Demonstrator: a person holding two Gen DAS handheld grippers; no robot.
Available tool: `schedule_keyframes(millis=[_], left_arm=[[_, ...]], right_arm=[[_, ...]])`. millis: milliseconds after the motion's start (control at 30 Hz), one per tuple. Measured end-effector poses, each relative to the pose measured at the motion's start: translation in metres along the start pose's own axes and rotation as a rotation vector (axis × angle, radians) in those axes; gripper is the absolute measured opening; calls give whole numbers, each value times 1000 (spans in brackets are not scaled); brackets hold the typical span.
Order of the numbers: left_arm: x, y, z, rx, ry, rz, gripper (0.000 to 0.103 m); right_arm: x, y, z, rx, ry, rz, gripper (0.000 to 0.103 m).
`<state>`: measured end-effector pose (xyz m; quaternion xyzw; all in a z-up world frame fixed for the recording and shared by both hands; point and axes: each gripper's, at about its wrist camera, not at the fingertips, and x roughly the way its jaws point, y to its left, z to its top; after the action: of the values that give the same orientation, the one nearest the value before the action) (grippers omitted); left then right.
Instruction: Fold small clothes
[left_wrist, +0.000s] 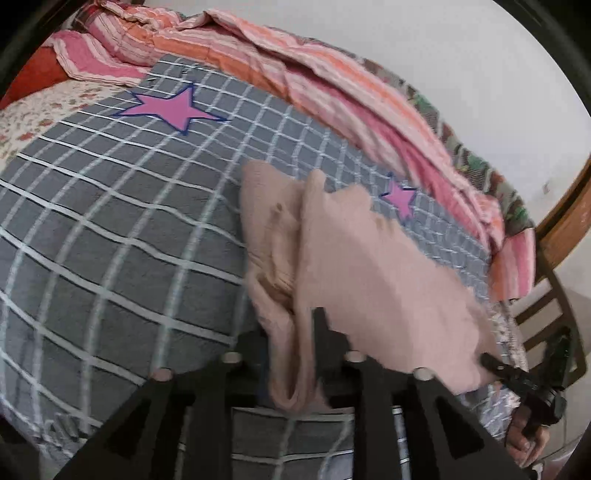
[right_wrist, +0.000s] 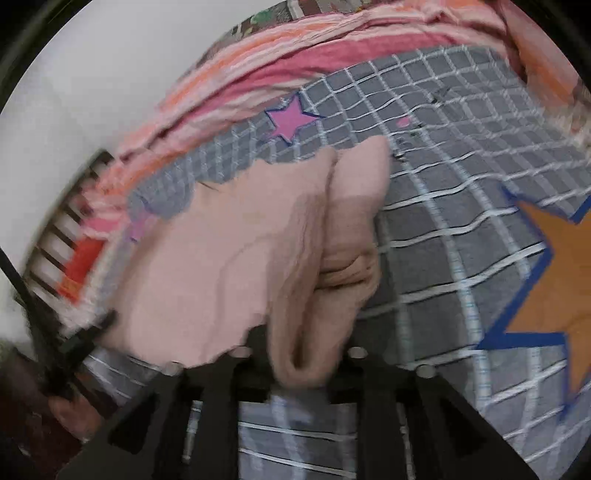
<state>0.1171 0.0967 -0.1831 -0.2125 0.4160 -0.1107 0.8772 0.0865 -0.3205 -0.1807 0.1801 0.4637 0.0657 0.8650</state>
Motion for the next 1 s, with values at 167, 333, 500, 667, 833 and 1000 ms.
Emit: schedule_keyframes(millis=[167,333,500,667,833,1000], left_arm=[[-13,0,23,82,-70,48,34],[13,-31,63,155,-57,40,37],[52,-51,84,184,-38,61,41],[98,-59,93,209,53,114,46],[104,-43,95,131,-11,84,7],[112,-29,91,84,5,96,7]], right_arm=[[-20,8,6,-126,-102,-127,31],[-13,12,44,-138,-168,-141,31],[25,14,87,-89,-136,-111,31],[74,14,113,-101,-28,-162,31],[101,21,118,-182,12,-166,6],[98,14,119,-169,-28,-171,5]])
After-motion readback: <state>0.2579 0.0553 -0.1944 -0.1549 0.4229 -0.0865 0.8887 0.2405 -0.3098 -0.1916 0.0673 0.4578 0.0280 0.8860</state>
